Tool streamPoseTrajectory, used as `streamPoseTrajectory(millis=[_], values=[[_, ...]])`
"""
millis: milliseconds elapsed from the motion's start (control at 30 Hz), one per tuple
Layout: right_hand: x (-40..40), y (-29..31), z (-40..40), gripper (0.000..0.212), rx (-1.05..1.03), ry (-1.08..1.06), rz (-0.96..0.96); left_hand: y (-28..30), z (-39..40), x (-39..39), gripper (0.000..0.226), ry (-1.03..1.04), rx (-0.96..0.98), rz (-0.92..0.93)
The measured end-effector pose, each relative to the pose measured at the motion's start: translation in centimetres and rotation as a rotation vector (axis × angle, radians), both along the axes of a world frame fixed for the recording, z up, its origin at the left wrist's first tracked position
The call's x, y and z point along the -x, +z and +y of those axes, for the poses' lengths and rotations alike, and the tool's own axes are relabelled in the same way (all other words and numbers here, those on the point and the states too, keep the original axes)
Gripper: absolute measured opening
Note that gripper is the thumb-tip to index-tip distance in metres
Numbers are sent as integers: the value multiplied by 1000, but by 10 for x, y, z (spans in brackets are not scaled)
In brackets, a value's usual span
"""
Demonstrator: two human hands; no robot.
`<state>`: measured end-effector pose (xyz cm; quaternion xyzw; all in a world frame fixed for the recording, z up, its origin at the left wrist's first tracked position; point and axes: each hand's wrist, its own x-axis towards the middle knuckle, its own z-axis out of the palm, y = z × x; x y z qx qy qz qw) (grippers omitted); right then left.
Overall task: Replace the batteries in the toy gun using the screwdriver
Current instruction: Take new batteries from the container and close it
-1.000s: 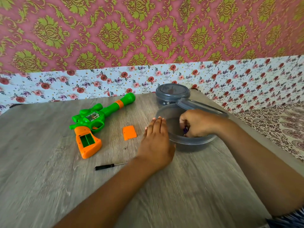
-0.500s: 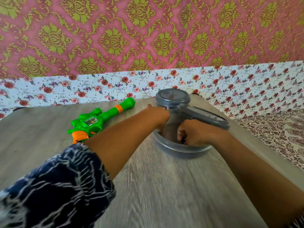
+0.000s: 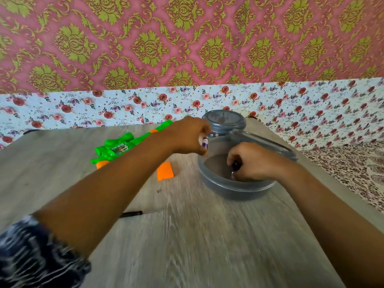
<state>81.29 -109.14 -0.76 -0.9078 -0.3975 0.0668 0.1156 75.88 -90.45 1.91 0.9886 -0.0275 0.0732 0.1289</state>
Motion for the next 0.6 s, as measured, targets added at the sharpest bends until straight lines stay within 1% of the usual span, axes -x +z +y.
streamPoseTrajectory(millis=[67, 133, 167, 233, 300, 433, 500, 567, 600], values=[[10, 16, 6, 25, -118, 18, 16, 6, 18, 20, 64, 19, 47, -3], [27, 31, 17, 23, -212, 78, 63, 4, 32, 39, 66, 46, 33, 76], [37, 36, 25, 23, -217, 124, 76, 1, 38, 47, 68, 55, 25, 132], [52, 35, 44, 26, -142, 198, 67, -12, 47, 60, 73, 67, 41, 221], [62, 24, 63, 29, -28, 228, 23, -27, 52, 69, 77, 69, 64, 248], [71, 0, 83, 27, 126, 202, -86, -50, 54, 77, 80, 44, 57, 241], [76, -7, 88, 25, 162, 187, -123, -56, 52, 77, 84, 40, 63, 219], [80, -13, 92, 18, 173, 182, -141, -60, 49, 76, 83, 35, 82, 177], [81, -14, 93, 18, 174, 179, -139, -61, 47, 75, 83, 29, 92, 159]])
